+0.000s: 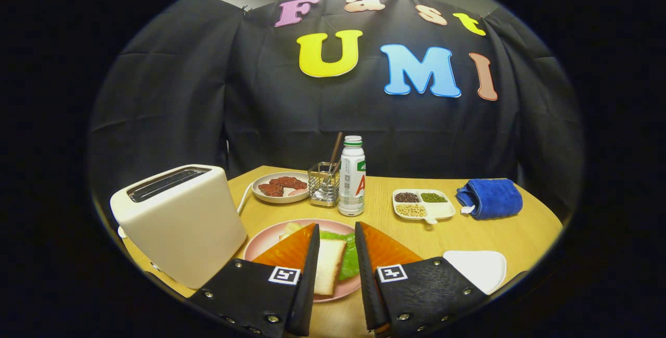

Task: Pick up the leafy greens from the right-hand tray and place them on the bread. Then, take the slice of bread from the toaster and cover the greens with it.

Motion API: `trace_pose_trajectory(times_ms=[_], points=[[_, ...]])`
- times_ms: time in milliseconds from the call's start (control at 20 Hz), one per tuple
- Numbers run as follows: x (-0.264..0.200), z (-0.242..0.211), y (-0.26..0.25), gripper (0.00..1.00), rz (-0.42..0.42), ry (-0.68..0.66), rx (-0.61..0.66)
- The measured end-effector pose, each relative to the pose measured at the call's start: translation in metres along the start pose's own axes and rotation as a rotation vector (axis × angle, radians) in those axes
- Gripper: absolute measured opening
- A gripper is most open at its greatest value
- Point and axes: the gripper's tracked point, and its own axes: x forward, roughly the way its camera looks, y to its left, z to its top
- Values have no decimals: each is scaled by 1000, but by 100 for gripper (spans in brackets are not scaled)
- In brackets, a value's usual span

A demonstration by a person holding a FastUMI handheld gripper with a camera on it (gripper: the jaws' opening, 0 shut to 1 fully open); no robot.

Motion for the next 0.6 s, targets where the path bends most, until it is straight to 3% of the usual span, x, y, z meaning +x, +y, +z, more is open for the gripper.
trace_pose_trajectory(times_ms=[400, 600], points=[[-29, 9, -62, 39, -39, -42, 37], [-42, 22, -92, 39, -19, -99, 35]])
